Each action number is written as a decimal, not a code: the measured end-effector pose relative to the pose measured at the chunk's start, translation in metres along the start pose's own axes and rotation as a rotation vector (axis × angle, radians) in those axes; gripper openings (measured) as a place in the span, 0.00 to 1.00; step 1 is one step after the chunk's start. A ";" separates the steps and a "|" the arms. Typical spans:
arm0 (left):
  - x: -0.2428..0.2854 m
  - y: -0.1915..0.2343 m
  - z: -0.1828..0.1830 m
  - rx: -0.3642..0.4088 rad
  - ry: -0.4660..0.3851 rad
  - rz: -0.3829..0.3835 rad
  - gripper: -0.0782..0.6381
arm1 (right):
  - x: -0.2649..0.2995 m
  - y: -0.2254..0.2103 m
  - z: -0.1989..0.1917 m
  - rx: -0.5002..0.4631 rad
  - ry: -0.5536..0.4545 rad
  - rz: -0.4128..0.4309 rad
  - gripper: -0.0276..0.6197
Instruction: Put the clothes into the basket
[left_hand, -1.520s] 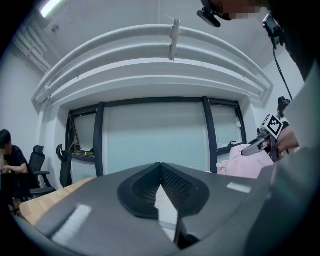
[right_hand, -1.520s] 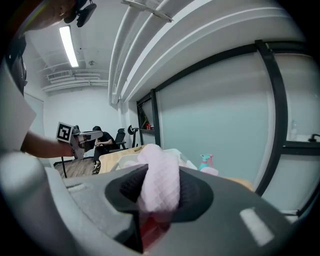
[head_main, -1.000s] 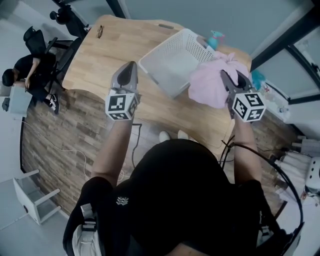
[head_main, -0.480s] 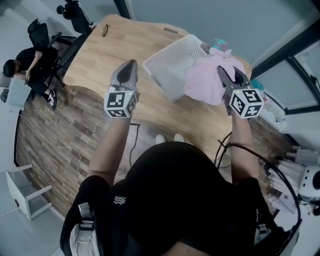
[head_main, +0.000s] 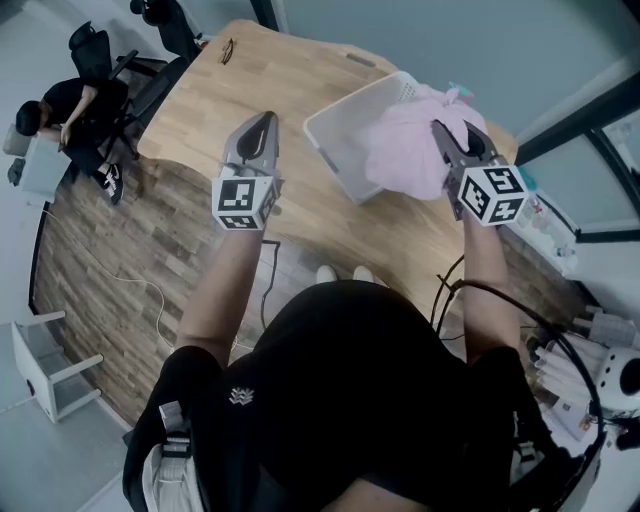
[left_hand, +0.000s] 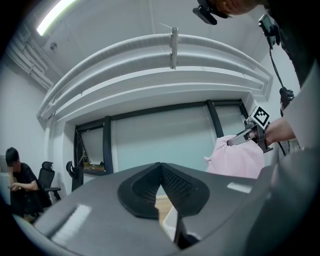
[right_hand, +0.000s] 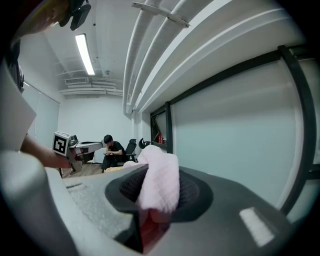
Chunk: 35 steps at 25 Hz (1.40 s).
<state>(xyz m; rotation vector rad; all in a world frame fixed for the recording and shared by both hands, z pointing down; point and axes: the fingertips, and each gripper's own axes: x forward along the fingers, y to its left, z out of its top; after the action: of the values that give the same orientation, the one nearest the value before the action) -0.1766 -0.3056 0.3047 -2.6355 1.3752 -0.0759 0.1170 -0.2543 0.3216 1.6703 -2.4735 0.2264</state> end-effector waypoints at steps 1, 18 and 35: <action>0.000 0.002 0.000 0.002 0.001 0.003 0.12 | 0.004 0.001 0.001 0.000 0.000 0.006 0.23; 0.006 0.040 -0.010 -0.020 0.020 0.051 0.12 | 0.068 0.014 0.014 -0.022 0.002 0.060 0.23; 0.010 0.070 -0.057 -0.067 0.078 0.051 0.12 | 0.119 0.027 -0.015 -0.016 0.039 0.056 0.23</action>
<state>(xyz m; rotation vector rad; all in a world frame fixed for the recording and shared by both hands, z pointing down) -0.2346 -0.3602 0.3484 -2.6767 1.4941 -0.1290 0.0487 -0.3489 0.3600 1.5763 -2.4895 0.2421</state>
